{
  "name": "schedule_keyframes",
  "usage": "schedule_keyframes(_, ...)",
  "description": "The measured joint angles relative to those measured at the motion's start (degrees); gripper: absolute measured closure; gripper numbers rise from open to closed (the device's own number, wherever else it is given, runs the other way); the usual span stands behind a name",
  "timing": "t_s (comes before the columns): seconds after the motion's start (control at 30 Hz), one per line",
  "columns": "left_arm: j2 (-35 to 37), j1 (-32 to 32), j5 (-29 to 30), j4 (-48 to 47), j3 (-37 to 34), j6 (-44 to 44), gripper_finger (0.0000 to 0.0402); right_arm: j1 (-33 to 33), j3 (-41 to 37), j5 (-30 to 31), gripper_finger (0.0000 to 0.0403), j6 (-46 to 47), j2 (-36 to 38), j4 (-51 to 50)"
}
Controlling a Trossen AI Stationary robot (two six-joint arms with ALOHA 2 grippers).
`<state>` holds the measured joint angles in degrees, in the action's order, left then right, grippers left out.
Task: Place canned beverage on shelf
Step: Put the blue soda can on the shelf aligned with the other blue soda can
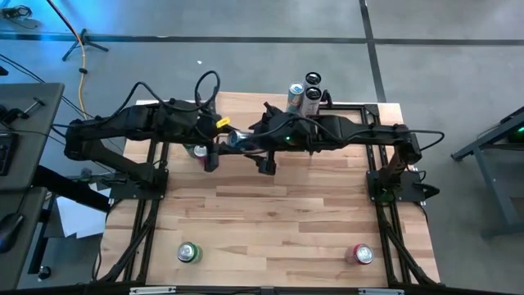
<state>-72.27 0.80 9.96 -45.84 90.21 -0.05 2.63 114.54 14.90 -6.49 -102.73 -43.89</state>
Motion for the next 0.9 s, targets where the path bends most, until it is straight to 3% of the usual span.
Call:
schedule_keyframes(0.17, -0.1, 0.0, -0.2, 1.0, 0.0, 0.3, 0.0236, 0.0, -0.1, 1.0, 0.0063, 2.2, -0.4, -1.1)
schedule_keyframes(0.3, -0.1, 0.0, 0.2, 0.8, 0.0, 0.3, 0.0235, 0.1, -0.1, 4.4, 0.0121, 3.5, -0.3, -1.1)
schedule_keyframes(0.43, -0.1, 0.0, 0.0, 0.9, 0.0, 0.1, 0.0224, 0.1, -0.1, 4.0, 0.0183, 2.4, -0.2, -1.1)
schedule_keyframes(0.9, 0.2, 0.0, 3.2, -4.8, 0.1, 2.8, 0.0137, -1.2, 3.4, 4.1, 0.0187, -1.3, 1.0, -7.2)
